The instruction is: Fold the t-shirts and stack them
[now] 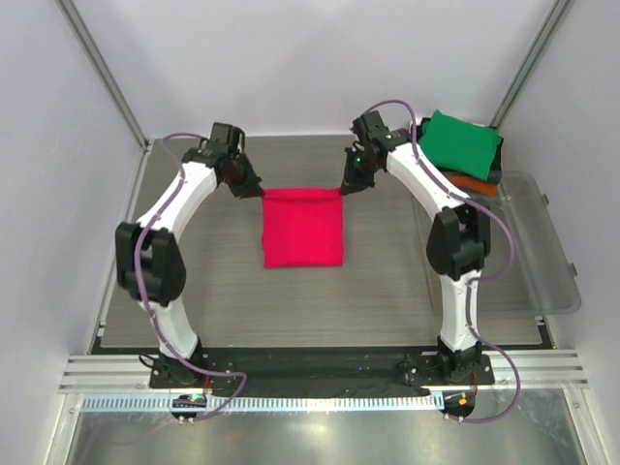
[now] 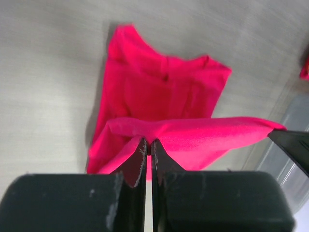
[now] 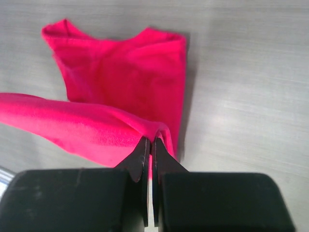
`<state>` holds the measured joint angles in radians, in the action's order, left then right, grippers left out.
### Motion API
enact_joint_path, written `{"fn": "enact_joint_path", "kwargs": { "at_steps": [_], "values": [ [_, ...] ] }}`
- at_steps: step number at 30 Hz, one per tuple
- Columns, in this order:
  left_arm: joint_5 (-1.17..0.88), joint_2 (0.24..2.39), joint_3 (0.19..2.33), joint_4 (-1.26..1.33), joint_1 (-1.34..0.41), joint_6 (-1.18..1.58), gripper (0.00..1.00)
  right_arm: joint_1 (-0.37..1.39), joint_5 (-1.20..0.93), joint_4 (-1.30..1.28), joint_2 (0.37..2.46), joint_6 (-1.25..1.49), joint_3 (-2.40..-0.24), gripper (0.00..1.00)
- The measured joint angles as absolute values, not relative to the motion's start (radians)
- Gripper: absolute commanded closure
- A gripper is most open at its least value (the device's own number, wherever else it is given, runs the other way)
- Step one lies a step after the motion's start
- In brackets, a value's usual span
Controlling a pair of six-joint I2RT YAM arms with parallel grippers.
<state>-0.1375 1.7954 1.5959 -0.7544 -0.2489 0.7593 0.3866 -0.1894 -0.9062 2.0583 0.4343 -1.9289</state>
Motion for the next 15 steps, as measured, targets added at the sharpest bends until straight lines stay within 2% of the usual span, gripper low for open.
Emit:
{"fn": "enact_joint_path", "kwargs": {
  "at_steps": [1,2,3,4,5,6,7,11,13,15],
  "values": [
    [-0.146,1.833,1.625,-0.749,-0.24,0.754,0.95,0.382,-0.19,-0.91,2.092,0.43,-1.968,0.93],
    [-0.161,1.89,1.673,-0.756,-0.227,0.75,0.88,0.376,-0.192,-0.931,2.141,0.428,-2.03,0.82],
    [-0.171,1.938,1.709,-0.751,-0.218,0.746,0.79,0.37,-0.194,-0.936,2.18,0.427,-2.08,0.68],
    [-0.186,1.994,1.755,-0.753,-0.208,0.741,0.67,0.364,-0.195,-0.944,2.224,0.424,-2.131,0.35],
    [-0.197,2.052,1.801,-0.752,-0.198,0.734,0.5,0.358,-0.194,-0.957,2.262,0.427,-2.182,0.25],
    [-0.21,2.117,1.859,-0.768,-0.186,0.721,0.47,0.35,-0.194,-0.967,2.313,0.42,-2.248,0.17],
    [-0.223,2.191,1.93,-0.786,-0.175,0.719,0.46,0.344,-0.195,-0.97,2.366,0.417,-2.311,0.13],
    [-0.244,2.413,2.191,-0.887,-0.149,0.691,0.43,0.318,-0.192,-0.976,2.431,0.409,-2.344,0.12],
    [-0.239,2.408,2.157,-0.895,-0.142,0.678,0.43,0.313,-0.189,-0.952,2.387,0.407,-2.25,0.13],
    [-0.227,2.312,2.014,-0.883,-0.142,0.673,0.44,0.319,-0.196,-0.891,2.283,0.409,-2.055,0.14]
  ]
}}
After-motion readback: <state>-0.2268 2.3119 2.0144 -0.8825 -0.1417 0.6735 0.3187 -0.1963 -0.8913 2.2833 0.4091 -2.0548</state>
